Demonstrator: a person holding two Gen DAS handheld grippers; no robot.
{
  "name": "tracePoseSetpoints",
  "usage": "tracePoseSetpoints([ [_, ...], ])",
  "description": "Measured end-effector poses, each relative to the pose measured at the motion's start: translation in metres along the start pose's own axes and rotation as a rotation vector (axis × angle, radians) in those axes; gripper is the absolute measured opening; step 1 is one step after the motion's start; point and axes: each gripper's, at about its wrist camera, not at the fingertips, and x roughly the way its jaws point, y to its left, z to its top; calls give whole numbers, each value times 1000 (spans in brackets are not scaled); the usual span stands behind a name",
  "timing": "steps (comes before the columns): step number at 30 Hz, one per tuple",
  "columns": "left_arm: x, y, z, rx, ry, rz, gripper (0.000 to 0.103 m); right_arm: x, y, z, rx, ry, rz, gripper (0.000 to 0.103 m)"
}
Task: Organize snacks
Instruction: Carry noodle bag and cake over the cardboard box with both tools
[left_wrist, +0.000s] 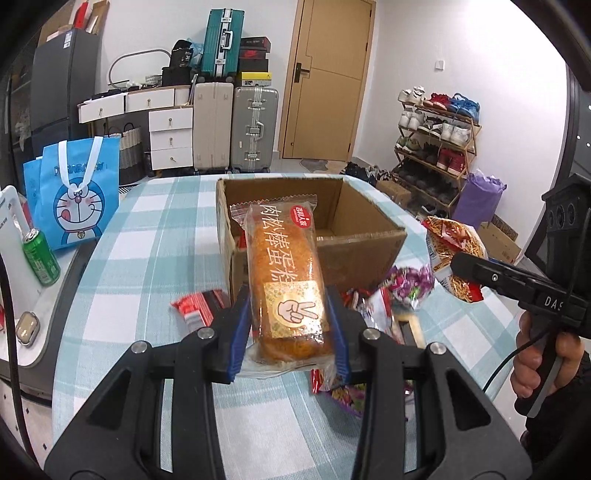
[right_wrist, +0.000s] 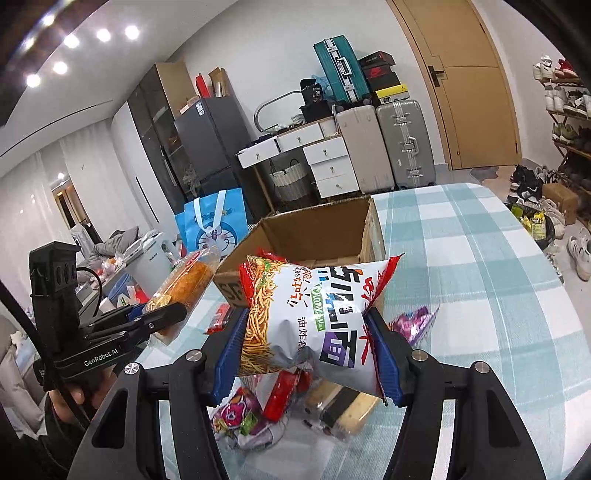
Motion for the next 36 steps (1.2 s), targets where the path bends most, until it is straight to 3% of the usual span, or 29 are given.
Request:
tracePoseSetpoints([
  [18,22,6,56,-8,-28,27,35,16,3,51,9,-32,2,63],
  [36,76,8,84,1,0,68,35,61,12,72,5,21,-5,63],
])
